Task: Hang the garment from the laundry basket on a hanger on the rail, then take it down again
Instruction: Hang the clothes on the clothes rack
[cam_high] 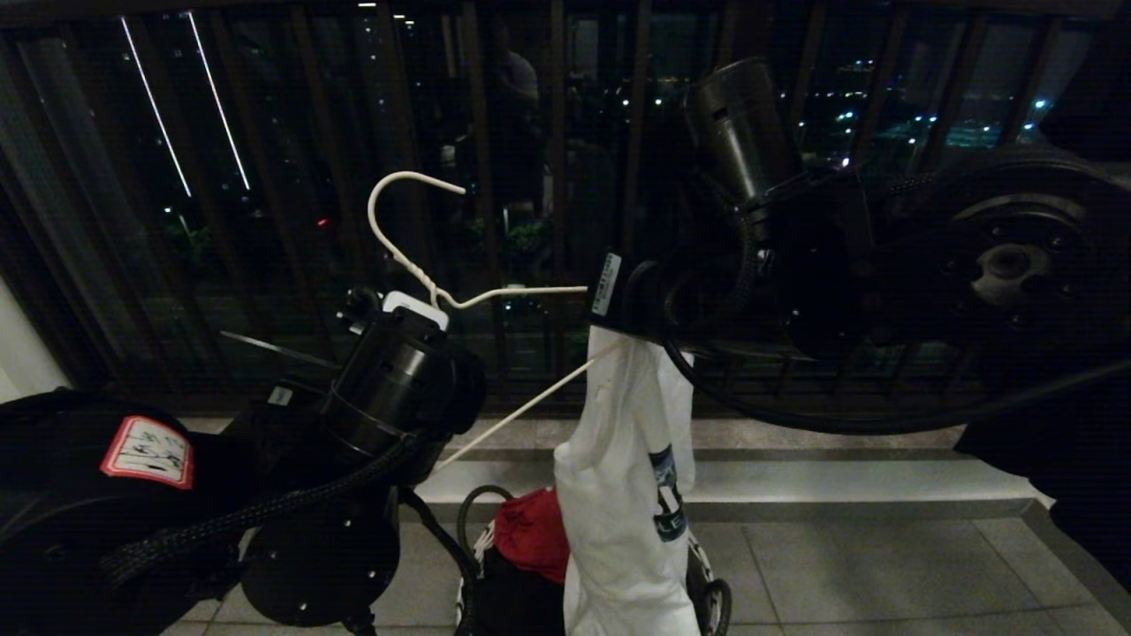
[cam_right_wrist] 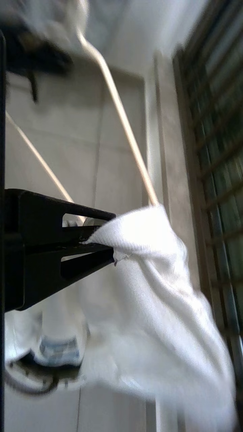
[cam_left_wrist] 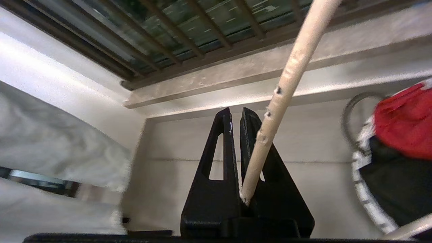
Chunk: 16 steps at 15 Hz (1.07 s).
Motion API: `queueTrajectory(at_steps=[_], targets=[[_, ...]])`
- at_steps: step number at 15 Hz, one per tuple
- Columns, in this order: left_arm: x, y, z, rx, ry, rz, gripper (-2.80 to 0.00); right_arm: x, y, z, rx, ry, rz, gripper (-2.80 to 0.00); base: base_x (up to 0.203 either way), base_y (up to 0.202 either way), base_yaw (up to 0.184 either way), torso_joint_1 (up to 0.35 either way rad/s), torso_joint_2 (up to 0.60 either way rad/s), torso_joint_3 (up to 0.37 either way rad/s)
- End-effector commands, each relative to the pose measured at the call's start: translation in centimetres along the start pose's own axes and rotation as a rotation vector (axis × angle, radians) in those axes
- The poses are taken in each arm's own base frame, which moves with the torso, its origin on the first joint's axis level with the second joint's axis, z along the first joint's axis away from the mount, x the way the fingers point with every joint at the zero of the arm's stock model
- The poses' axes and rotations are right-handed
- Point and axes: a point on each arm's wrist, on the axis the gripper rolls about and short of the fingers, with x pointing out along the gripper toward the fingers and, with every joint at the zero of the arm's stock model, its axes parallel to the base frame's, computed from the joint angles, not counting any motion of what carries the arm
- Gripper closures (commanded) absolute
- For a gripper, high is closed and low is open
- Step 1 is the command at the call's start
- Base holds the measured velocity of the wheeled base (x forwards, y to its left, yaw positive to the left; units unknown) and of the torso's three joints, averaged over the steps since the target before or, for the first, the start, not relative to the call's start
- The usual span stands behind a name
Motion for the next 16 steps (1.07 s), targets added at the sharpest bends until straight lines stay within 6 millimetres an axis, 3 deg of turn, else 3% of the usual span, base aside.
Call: queueTrajectory(at_steps=[1, 5, 9, 16], targets=[[-0.1, -0.5, 0.6, -0.027, -0.01, -0.023, 0.0, -1.2, 0.5, 1.2, 0.023, -0.024, 0.055, 0.0, 0.0, 0.0, 0.0, 0.0, 0.0, 0.0], [-0.4, -0.1, 1.8, -0.121, -0.027, -0.139, 0.0, -1.1, 2.1, 2.2, -0.008, -0.06, 0.124, 0.0, 0.0, 0.0, 0.0, 0.0, 0.0, 0.0], [-0.4, 0.2, 3.3, -0.225, -0.041, -0.235, 0.0, -1.8, 2.5, 3.0, -0.026, -0.091, 0.146, 0.0, 0.0, 0.0, 0.0, 0.0, 0.0, 0.0], [-0.1, -0.4, 4.2, -0.304, -0.083, -0.249, 0.0, -3.3, 3.6, 2.6, -0.078, -0.095, 0.19, 0.0, 0.0, 0.0, 0.0, 0.0, 0.0, 0.0]])
